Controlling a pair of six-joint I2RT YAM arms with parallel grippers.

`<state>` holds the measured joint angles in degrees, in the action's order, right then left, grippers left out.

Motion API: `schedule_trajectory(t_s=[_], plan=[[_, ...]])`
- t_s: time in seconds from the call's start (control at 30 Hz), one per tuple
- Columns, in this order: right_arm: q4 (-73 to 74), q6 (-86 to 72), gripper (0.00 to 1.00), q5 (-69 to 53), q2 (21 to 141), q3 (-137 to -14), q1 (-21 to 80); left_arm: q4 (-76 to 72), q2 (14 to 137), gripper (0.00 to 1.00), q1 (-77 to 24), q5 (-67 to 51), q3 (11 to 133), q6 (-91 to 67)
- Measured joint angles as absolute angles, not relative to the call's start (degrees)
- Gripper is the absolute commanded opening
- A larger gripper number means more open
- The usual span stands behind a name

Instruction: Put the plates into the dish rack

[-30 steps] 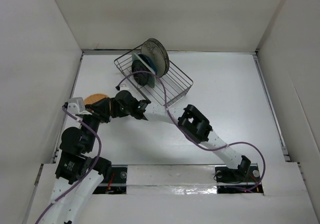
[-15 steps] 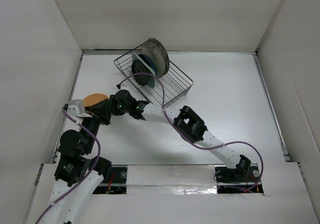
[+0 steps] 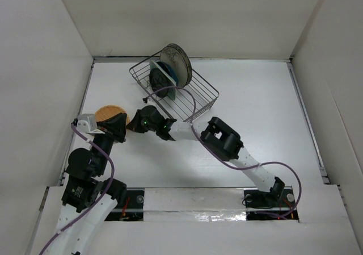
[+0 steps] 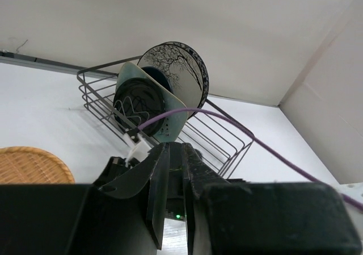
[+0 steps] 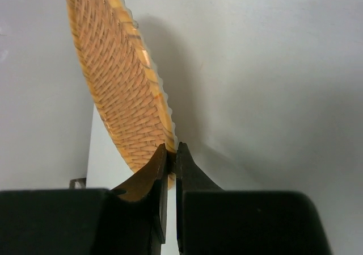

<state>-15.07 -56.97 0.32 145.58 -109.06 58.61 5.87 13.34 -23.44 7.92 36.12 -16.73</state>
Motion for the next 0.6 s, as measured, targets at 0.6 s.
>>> schedule_trajectory(t_s=[0.6], plan=[[-12.05, -25.80, 0.00, 20.88, 116.66, -99.02, 58.87, 5.89, 12.69, 0.13, -23.53, 12.05, 36.12, -15.53]])
